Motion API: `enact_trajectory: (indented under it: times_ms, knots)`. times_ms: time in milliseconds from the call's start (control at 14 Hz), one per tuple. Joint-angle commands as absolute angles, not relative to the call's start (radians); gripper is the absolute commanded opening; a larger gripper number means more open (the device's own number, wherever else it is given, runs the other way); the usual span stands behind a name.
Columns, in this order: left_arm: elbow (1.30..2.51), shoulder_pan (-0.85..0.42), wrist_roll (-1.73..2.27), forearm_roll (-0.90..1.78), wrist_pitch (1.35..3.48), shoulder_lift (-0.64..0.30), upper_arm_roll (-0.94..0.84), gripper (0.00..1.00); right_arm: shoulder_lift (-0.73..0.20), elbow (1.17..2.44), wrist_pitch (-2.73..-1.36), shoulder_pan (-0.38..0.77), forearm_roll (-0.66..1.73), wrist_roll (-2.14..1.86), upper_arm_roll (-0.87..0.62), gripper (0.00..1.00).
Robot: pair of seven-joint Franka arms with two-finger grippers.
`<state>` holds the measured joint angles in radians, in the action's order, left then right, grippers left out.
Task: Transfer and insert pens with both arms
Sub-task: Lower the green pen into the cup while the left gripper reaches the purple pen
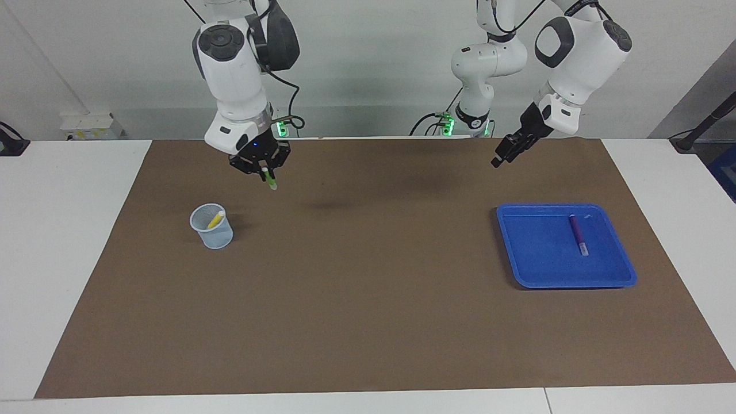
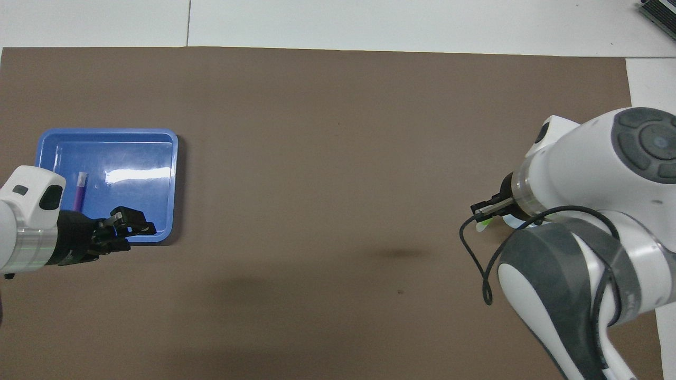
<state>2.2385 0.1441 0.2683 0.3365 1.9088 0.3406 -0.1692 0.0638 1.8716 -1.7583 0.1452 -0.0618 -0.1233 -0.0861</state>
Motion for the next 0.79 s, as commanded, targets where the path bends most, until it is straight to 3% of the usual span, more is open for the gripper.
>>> enact_trajectory:
  times_ms: [0, 286, 714]
  knots:
    - [2.261, 0.233, 0.048, 0.247, 1.913, 0.357, -0.179, 0.65, 0.068, 1.871, -1.79, 0.071, -0.147, -0.337, -0.097, 0.0]
    - [2.261, 0.334, -0.174, 0.149, 2.012, 0.286, -0.179, 0.65, 0.064, 1.949, -1.969, 0.009, -0.164, -0.44, -0.097, 0.0]
    - [2.232, 0.397, -0.294, 0.084, 2.25, 0.071, -0.178, 0.65, 0.058, 2.066, -2.105, -0.031, -0.163, -0.463, -0.097, 0.0]
